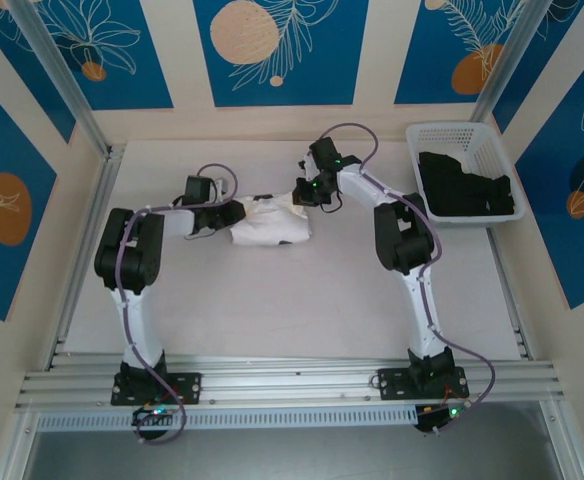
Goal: Fold the inside-out t-shirt
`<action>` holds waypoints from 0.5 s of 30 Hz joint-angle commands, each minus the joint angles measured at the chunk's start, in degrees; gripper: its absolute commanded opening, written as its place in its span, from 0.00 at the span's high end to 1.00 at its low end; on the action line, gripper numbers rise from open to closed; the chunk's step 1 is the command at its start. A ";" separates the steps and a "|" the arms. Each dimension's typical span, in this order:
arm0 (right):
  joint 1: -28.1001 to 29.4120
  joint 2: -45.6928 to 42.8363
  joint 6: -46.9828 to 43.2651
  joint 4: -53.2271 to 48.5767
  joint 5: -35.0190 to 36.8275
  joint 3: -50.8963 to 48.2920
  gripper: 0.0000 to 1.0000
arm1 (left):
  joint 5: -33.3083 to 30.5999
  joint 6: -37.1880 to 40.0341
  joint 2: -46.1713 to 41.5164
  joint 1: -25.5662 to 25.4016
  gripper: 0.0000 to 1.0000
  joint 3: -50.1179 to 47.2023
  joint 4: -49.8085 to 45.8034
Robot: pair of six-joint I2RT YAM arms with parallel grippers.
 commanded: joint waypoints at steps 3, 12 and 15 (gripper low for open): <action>-1.00 5.21 0.88 -8.24 -1.46 10.76 0.75 | 0.49 -2.83 1.69 2.01 0.69 1.86 1.82; -2.58 -4.17 0.67 -4.64 1.93 2.18 0.55 | -3.21 -2.95 -8.57 3.03 0.46 -4.54 -1.83; -2.30 -10.59 0.35 -1.26 3.50 -5.89 0.53 | -6.05 -2.33 -14.90 2.76 0.41 -8.83 -4.74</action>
